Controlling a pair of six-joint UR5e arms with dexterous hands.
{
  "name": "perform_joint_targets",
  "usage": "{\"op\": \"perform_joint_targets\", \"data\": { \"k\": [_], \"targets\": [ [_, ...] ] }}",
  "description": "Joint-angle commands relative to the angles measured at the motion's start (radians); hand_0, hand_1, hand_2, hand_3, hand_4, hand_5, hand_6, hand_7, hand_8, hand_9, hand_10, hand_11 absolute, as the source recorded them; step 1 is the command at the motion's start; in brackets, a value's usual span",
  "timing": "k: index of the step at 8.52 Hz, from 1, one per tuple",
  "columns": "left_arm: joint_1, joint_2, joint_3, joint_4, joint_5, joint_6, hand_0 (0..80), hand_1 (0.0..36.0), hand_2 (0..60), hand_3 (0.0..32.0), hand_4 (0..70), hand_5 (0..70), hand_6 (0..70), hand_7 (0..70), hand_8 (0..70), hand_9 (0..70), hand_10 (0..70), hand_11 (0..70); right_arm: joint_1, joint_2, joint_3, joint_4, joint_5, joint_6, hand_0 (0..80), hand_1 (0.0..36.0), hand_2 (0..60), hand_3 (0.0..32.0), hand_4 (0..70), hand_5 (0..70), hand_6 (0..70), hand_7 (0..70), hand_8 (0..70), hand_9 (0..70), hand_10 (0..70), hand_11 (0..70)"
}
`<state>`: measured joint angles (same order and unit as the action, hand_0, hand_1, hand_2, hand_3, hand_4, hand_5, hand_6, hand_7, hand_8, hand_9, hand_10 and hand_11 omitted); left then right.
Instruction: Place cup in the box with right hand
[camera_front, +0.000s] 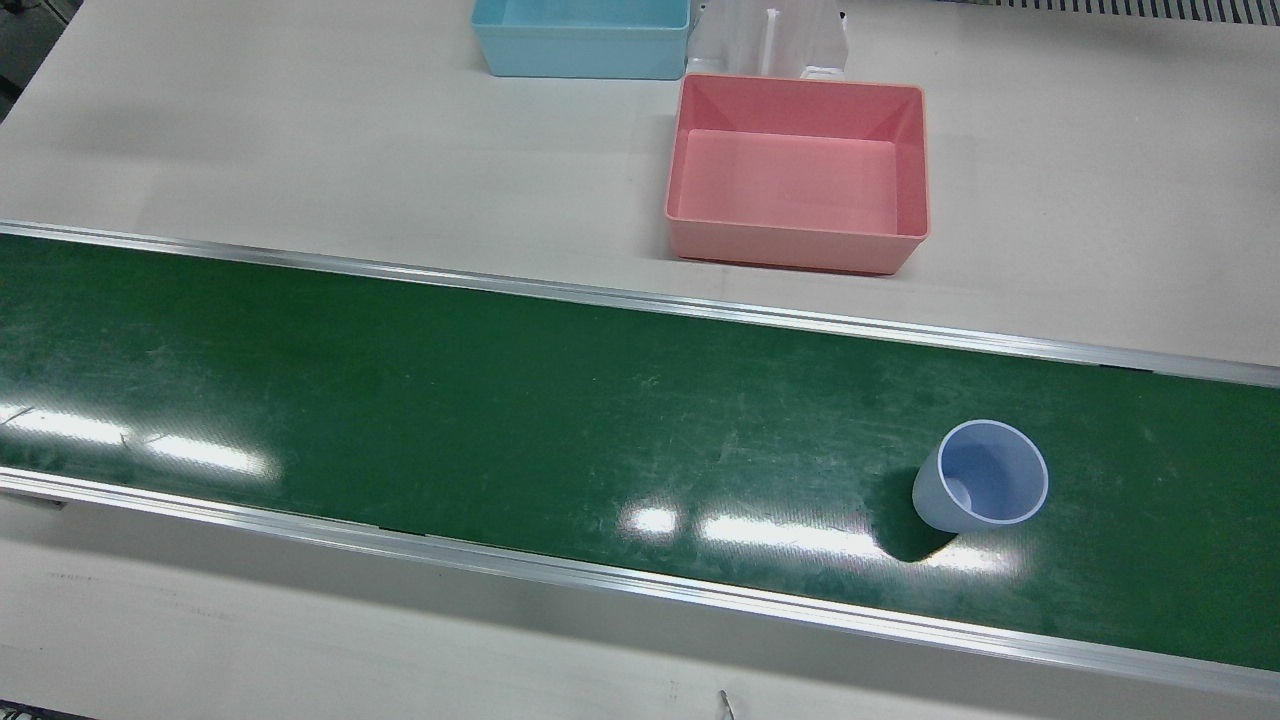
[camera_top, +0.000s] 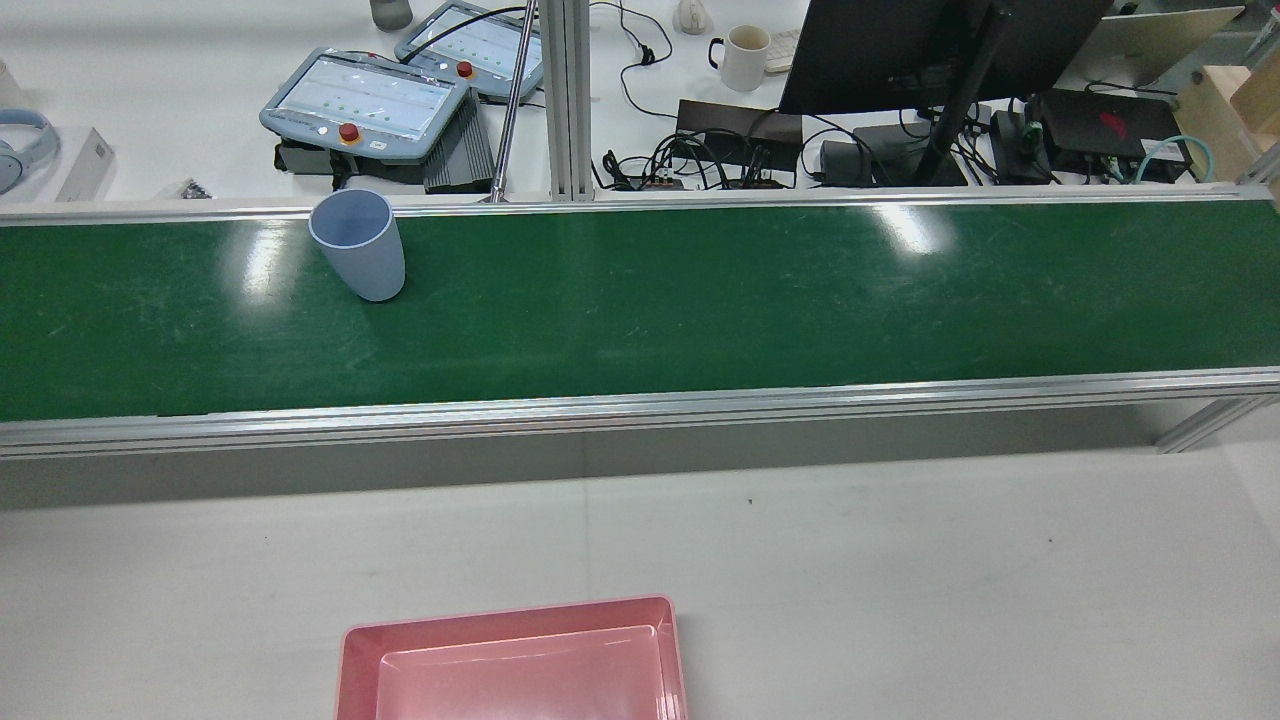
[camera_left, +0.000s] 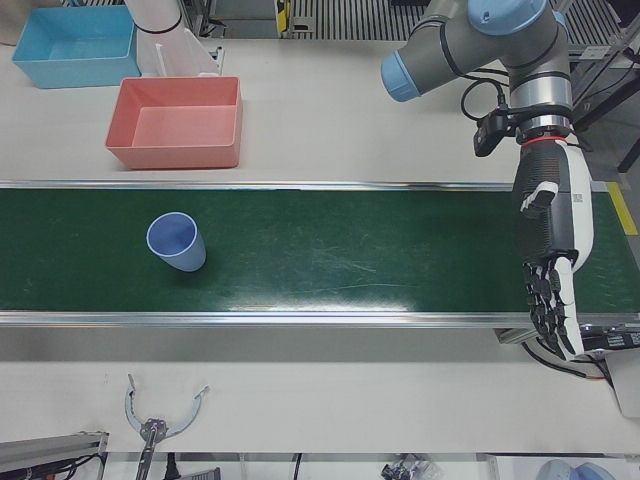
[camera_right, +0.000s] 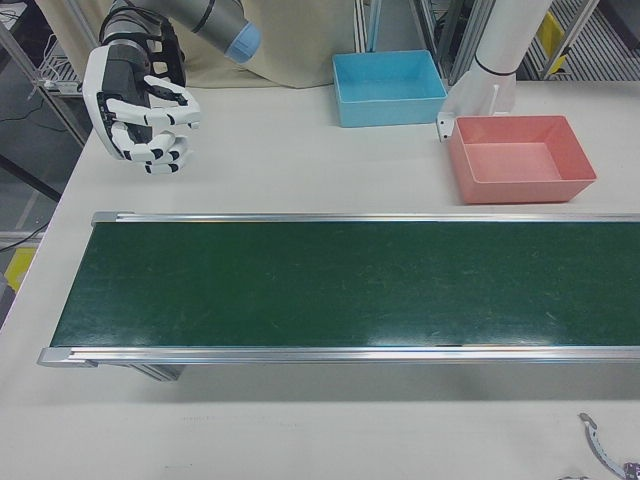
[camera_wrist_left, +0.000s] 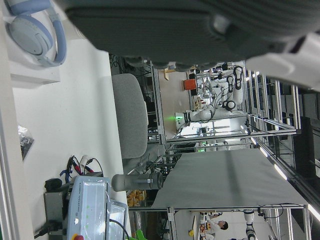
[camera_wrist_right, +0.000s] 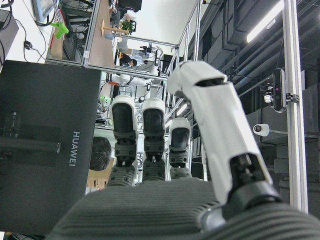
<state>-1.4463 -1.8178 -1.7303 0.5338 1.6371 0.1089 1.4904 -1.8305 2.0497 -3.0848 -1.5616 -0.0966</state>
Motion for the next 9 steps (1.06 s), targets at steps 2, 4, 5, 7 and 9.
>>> {"op": "perform_joint_targets", "data": {
  "k": [2,4,5,7,9],
  "targets": [
    [0.001,0.0,0.0,0.0,0.0,0.0,0.0,0.0,0.0,0.0,0.0,0.0,0.0,0.0,0.0,0.0,0.0,0.0,0.001,-0.001,0.003,0.0,0.0,0.0,80.0,36.0,35.2,0.0,33.2,21.0,22.3,70.0,44.6,57.0,34.5,51.9],
    [0.001,0.0,0.0,-0.002,0.0,0.0,0.0,0.0,0.0,0.0,0.0,0.0,0.0,0.0,0.0,0.0,0.0,0.0,-0.001,0.0,0.004,0.0,0.0,0.0,80.0,36.0,35.0,0.0,32.7,21.0,22.2,70.0,44.4,56.7,34.3,51.7],
    [0.0,0.0,0.0,0.0,0.001,0.0,0.0,0.0,0.0,0.0,0.0,0.0,0.0,0.0,0.0,0.0,0.0,0.0,-0.001,-0.001,0.006,0.0,0.0,0.0,80.0,36.0,35.9,0.0,33.6,21.0,22.3,70.0,44.5,56.9,34.4,51.8],
    [0.0,0.0,0.002,0.0,0.001,0.0,0.0,0.0,0.0,0.0,0.0,0.0,0.0,0.0,0.0,0.0,0.0,0.0,0.001,-0.001,0.007,0.0,0.0,0.0,80.0,36.0,37.6,0.0,35.6,20.8,22.7,70.0,44.7,57.3,34.4,51.7],
    [0.0,0.0,0.002,-0.002,0.001,0.0,0.0,0.0,0.0,0.0,0.0,0.0,0.0,0.0,0.0,0.0,0.0,0.0,0.001,-0.003,0.009,0.0,0.0,0.0,80.0,36.0,36.1,0.0,33.5,20.9,22.1,70.0,44.2,56.5,33.9,51.1]
  ]
}}
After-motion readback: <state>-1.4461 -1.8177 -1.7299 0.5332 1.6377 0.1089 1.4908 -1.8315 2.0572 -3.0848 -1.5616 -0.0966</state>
